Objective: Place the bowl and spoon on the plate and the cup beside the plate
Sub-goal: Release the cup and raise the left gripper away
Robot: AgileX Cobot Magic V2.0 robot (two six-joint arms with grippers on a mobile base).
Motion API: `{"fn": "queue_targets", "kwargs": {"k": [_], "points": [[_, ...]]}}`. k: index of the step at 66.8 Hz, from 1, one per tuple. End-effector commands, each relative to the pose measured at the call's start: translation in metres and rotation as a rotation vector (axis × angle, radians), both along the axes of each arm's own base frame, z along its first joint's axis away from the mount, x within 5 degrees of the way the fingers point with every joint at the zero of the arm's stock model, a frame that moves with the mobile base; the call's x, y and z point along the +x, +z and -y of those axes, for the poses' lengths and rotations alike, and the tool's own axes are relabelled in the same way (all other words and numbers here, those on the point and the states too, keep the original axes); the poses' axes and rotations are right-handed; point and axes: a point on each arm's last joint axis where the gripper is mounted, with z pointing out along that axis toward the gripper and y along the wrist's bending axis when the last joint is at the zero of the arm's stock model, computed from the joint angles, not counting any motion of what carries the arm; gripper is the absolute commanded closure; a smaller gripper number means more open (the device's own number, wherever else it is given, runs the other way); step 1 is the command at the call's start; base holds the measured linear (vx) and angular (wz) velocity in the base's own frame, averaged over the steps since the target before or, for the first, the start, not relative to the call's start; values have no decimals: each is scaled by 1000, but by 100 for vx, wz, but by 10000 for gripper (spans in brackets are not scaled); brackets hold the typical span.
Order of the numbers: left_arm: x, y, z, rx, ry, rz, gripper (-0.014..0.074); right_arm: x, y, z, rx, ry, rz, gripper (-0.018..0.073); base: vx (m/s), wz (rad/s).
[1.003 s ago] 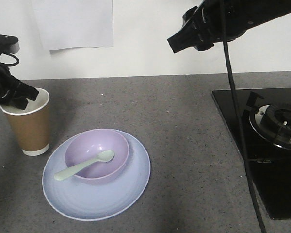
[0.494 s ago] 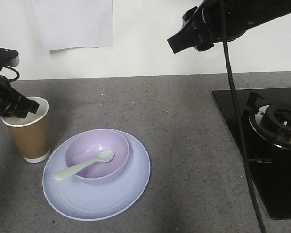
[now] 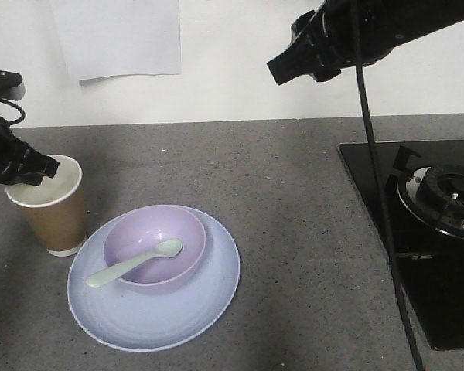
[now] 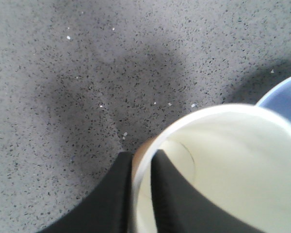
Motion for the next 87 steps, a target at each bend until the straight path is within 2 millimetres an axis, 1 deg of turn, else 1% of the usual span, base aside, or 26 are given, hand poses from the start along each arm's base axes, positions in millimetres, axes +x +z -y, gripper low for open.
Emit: {"fn": "queue_targets", "kwargs": {"k": [1, 7, 13, 28, 39, 40, 48, 56, 66, 73, 78, 81, 84, 87], "points": [[-6, 23, 3, -28, 6, 76, 396, -10, 25, 7, 46, 8, 112, 214, 0, 0], [-7, 23, 3, -28, 5, 72, 346, -10, 25, 7, 46, 8, 110, 214, 0, 0], [-8, 24, 3, -28, 4, 71, 320, -10, 24, 7, 45, 8, 108, 214, 0, 0], [-15, 35, 3, -24, 5, 113, 318, -11, 24, 5, 64, 22, 94, 214, 0, 0], [-23, 45, -1, 17, 3, 148, 318, -11, 24, 5, 64, 22, 98, 214, 0, 0], [-29, 55, -2, 37, 3, 179, 318, -12, 26, 6, 66, 22, 105, 214, 0, 0], [-38, 75, -4, 59, 5, 247, 323, -14, 30, 8, 75, 23, 131, 214, 0, 0], [-51, 107, -5, 40, 40, 363, 334, -20, 41, 13, 91, 14, 191, 214, 0, 0], [-70, 150, -5, -15, 100, 532, 337, -31, 61, 27, 128, -43, 311, 214, 0, 0], [-84, 170, -6, -48, 132, 658, 347, -39, 75, 39, 153, -110, 400, 214, 0, 0], [-93, 181, -6, -55, 138, 729, 390, -43, 83, 48, 146, -155, 459, 226, 0, 0], [-97, 185, -6, -57, 141, 763, 432, -46, 87, 53, 142, -181, 486, 253, 0, 0], [-99, 188, -7, -55, 142, 784, 479, -49, 90, 56, 144, -197, 509, 298, 0, 0], [-99, 190, -7, -49, 144, 802, 555, -51, 94, 59, 149, -212, 531, 363, 0, 0]]}}
